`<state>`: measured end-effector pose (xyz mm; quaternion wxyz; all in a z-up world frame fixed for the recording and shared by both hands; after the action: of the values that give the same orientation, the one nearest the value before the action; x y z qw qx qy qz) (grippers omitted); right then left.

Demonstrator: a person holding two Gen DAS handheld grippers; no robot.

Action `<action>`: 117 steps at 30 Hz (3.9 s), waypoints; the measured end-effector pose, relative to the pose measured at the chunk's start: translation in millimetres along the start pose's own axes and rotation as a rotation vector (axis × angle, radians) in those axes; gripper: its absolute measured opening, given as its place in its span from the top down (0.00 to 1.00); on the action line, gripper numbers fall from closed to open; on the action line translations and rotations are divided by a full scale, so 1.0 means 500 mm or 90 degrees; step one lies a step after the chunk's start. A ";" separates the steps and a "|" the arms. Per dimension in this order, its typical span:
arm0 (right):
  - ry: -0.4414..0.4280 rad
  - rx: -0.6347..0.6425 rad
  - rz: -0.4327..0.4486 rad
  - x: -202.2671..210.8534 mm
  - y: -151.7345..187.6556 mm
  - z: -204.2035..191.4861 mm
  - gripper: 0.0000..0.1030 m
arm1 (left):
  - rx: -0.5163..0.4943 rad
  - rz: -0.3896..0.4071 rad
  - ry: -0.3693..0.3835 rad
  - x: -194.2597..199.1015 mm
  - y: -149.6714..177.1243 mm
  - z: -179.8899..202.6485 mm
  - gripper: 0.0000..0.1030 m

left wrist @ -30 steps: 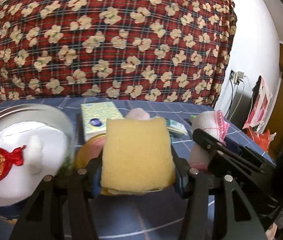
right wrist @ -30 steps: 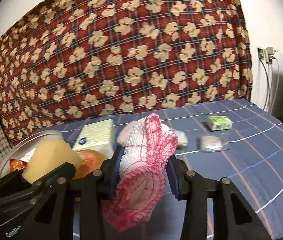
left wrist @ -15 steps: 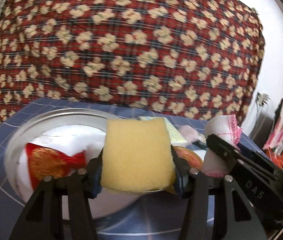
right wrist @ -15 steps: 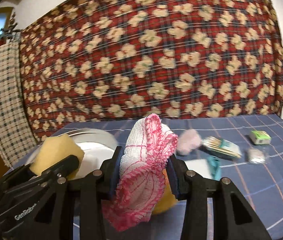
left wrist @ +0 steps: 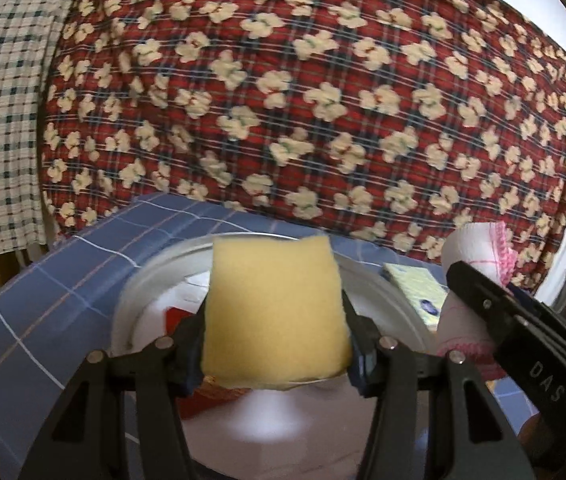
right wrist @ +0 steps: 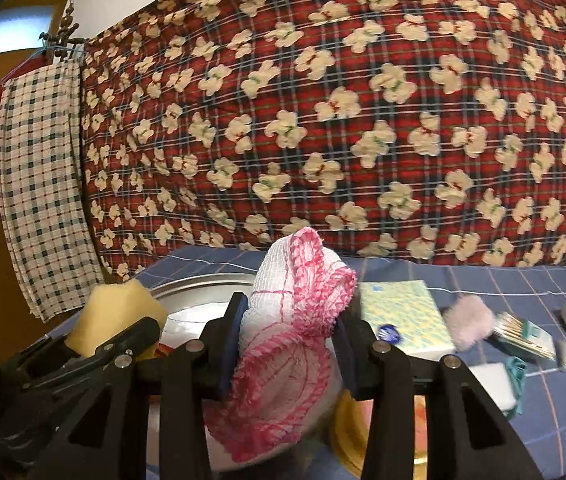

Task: Organize soft objects
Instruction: 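Carry the sponge and the pink-trimmed cloth in both tools over the tray, then lower the sponge and cloth into the tray and open both tools, then withdraw both tools from the tray back toward the remaining items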

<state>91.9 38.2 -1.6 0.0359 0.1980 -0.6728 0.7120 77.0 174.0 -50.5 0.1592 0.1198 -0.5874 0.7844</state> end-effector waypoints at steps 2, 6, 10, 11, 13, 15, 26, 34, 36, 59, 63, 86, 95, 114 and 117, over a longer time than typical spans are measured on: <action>-0.009 0.001 -0.009 -0.020 -0.002 -0.014 0.57 | -0.001 0.002 -0.016 -0.004 -0.004 -0.016 0.47; -0.013 -0.006 -0.035 -0.063 0.002 -0.026 0.57 | -0.006 -0.014 -0.054 -0.022 -0.004 -0.050 0.47; -0.011 -0.005 -0.061 -0.099 0.012 -0.034 0.57 | -0.002 -0.036 -0.072 -0.039 0.003 -0.071 0.47; -0.008 -0.001 -0.063 -0.104 0.013 -0.035 0.57 | -0.003 -0.041 -0.075 -0.042 0.004 -0.074 0.47; -0.003 0.007 -0.063 -0.111 0.013 -0.038 0.57 | -0.007 -0.045 -0.080 -0.046 0.005 -0.078 0.47; 0.002 0.017 -0.062 -0.118 0.014 -0.042 0.57 | -0.014 -0.045 -0.091 -0.048 0.002 -0.081 0.47; 0.049 0.064 -0.062 -0.141 0.036 -0.027 0.57 | -0.041 -0.070 -0.123 -0.073 0.017 -0.087 0.47; -0.005 0.036 -0.070 -0.142 0.042 -0.028 0.50 | -0.070 -0.064 -0.151 -0.070 0.016 -0.076 0.38; -0.023 0.028 -0.070 -0.142 0.044 -0.031 0.40 | -0.072 -0.066 -0.156 -0.070 0.015 -0.072 0.18; -0.006 -0.017 0.028 -0.080 0.009 0.015 0.22 | -0.051 -0.048 -0.196 -0.055 0.025 -0.066 0.00; 0.019 0.007 0.049 -0.073 0.007 0.018 0.22 | -0.046 -0.025 -0.210 -0.047 0.025 -0.063 0.00; 0.097 0.061 0.079 -0.015 0.023 0.117 0.22 | -0.068 0.028 -0.230 -0.018 0.017 -0.022 0.00; 0.135 0.045 0.075 0.021 0.033 0.209 0.22 | -0.085 0.029 -0.213 -0.016 0.026 0.027 0.00; 0.286 -0.047 0.064 0.115 0.055 0.498 0.23 | -0.172 0.030 -0.111 -0.024 0.059 0.224 0.00; 0.317 -0.065 0.061 0.130 0.060 0.547 0.23 | -0.185 0.028 -0.098 -0.029 0.065 0.255 0.00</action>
<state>86.3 -244.5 -4.1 0.1765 -0.0173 -0.6868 0.7049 77.5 41.5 -48.6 0.1122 0.1423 -0.7078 0.6828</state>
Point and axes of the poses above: each gripper's, at about its wrist camera, not at the fingertips, and x roughly against the way its jaws point, z to its right, y to its underside, the point moved 9 cm from there along -x, roughly the way its jaws point, and after that the axes turned 3 degrees about y, right-handed, at the moved point
